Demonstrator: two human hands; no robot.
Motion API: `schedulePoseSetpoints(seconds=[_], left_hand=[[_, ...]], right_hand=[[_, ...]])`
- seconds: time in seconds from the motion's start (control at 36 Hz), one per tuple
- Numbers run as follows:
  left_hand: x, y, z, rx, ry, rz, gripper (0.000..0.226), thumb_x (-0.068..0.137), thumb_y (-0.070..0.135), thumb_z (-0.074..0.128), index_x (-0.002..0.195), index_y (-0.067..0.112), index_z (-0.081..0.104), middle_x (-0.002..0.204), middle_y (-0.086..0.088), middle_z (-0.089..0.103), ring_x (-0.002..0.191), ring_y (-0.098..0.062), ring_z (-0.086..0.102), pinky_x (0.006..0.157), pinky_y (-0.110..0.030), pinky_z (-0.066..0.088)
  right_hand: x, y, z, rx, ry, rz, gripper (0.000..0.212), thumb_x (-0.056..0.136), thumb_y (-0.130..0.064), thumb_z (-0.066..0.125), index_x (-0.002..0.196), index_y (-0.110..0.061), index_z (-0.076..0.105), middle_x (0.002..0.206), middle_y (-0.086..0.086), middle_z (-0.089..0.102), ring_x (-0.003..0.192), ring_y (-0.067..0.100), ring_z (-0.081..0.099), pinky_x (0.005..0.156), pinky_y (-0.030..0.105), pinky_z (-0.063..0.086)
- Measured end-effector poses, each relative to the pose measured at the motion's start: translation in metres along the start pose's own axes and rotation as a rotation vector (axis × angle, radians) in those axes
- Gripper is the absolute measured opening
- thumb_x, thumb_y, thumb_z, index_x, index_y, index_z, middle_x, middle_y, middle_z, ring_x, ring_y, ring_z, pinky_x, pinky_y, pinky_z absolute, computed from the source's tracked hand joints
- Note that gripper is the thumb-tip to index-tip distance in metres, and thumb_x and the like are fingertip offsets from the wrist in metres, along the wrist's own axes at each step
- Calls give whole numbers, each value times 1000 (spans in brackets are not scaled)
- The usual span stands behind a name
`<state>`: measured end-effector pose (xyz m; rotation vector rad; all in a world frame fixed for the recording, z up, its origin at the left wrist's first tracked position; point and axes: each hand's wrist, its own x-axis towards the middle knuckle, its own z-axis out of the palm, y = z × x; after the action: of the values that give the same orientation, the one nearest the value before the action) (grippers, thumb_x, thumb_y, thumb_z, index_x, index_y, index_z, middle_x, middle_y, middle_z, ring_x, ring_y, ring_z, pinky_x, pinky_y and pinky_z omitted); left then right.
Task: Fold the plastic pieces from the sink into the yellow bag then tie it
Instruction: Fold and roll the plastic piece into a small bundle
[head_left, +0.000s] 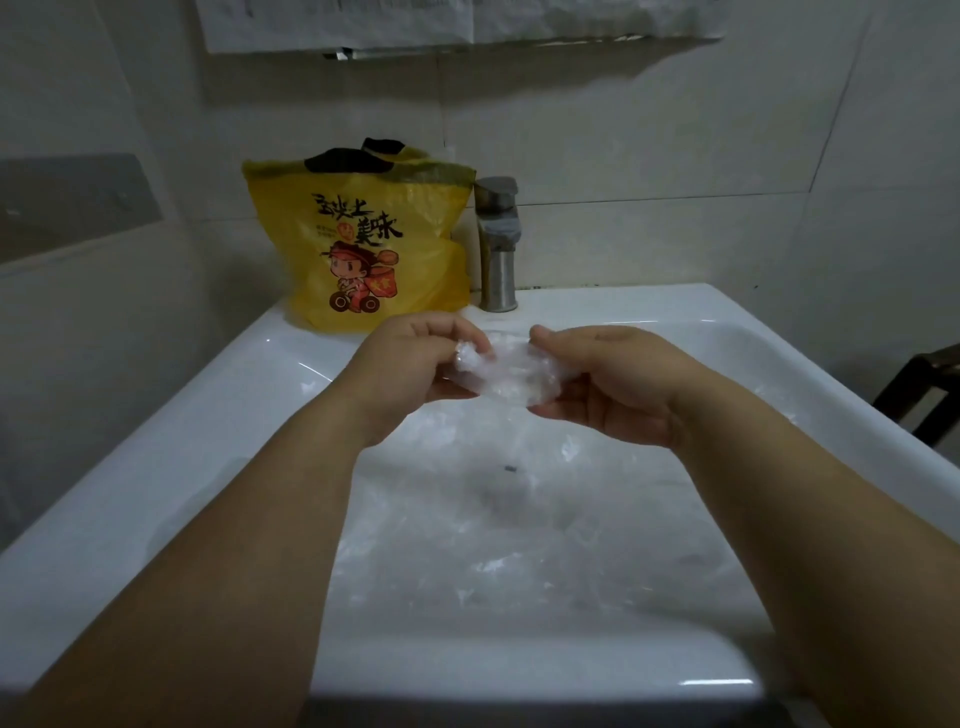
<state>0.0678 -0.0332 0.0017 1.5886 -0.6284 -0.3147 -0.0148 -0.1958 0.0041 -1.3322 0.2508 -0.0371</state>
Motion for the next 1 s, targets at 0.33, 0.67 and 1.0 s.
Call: schedulePoseSetpoints(seconds=[0.33,0.67,1.0], left_hand=[[0,-5,3,133,54,11,15,76,0,76,75,12,67,75,-4,56,68,-13,60,64,-20,56],[1,-11,7,399,129,190,30,77,0,76,91,26,69,128,7,55,85,1,56,63,-2,45],[5,-14,-1,753,165,422,17,92,21,64,107,17,70,89,20,50,90,-9,49,74,-16,37]], right_hand=[[-1,3,0,-426,71,-241,47,77,7,71,118,-13,64,117,2,63,102,22,64,92,32,54],[9,12,-6,-791,205,-455,59,82,-7,73,137,-16,52,111,-8,56,90,6,57,63,1,44],[11,12,-13,-1113,242,-574,25,95,-31,55,110,-16,70,69,-10,49,60,5,44,53,12,33]])
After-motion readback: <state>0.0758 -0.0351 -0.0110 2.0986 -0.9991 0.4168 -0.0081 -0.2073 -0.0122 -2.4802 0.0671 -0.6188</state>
